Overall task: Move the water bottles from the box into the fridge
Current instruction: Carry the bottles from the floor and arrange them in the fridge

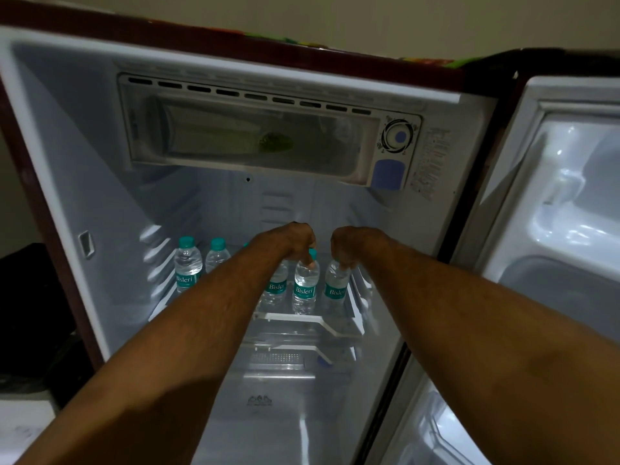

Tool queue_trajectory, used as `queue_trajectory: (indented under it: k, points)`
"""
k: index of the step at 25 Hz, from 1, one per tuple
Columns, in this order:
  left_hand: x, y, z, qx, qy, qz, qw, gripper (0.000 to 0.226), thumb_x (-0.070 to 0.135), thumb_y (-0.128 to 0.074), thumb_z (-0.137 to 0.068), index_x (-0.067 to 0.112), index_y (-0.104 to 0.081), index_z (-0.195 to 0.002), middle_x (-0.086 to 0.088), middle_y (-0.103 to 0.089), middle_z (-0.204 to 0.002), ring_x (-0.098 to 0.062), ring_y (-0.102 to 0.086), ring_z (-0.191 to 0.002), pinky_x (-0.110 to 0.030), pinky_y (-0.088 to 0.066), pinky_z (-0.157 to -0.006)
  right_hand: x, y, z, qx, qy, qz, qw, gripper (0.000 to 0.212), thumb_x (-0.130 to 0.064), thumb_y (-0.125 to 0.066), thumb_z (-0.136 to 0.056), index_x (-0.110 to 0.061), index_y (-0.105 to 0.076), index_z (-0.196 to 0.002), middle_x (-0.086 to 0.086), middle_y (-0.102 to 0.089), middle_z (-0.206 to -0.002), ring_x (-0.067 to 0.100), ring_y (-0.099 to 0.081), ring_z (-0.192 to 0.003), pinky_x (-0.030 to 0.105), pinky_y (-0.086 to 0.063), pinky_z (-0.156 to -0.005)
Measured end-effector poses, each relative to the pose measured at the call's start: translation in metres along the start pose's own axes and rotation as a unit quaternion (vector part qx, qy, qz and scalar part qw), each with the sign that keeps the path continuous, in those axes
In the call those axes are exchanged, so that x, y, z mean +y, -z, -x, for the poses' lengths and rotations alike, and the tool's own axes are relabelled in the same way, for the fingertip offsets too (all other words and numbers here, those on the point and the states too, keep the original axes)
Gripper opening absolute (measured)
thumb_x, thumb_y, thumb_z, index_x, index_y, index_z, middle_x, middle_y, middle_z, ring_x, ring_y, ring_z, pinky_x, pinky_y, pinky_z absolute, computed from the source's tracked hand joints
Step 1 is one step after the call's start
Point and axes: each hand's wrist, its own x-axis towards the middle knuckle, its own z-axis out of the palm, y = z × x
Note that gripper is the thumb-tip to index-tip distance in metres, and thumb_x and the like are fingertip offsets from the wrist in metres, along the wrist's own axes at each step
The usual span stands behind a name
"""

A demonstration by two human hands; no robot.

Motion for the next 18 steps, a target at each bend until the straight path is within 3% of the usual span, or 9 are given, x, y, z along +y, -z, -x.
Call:
queue_trajectory:
  k: [4, 18]
  points:
    - [-0.0029, -0.0034, 0.0005, 0.007, -0.005, 0.006, 1.000, 0.046, 0.025, -0.078, -0.084, 0.010, -0.064, -0.126, -0.008, -0.067, -0.124, -0.023, -0.063, -0.110, -0.038, -0.050, -0.102, -0.0005, 0.0016, 0.0070, -0.009, 0.005, -0.006, 1.000, 0.055, -0.022, -0.077, -0.089, -0.003, -0.058, -0.136, 0.012, -0.063, -0.132, 0.025, -0.062, -0.120, 0.039, -0.050, -0.106]
    - [-0.0031, -0.0046, -0.0004, 0.011, -0.009, 0.005, 1.000, 0.046, 0.024, -0.078, -0.085, 0.010, -0.064, -0.126, -0.009, -0.067, -0.124, -0.023, -0.063, -0.110, -0.040, -0.050, -0.103, -0.0005, 0.0020, 0.0036, -0.019, 0.010, -0.005, 1.000, 0.054, -0.021, -0.075, -0.091, -0.002, -0.056, -0.138, 0.012, -0.063, -0.133, 0.024, -0.062, -0.123, 0.038, -0.049, -0.107]
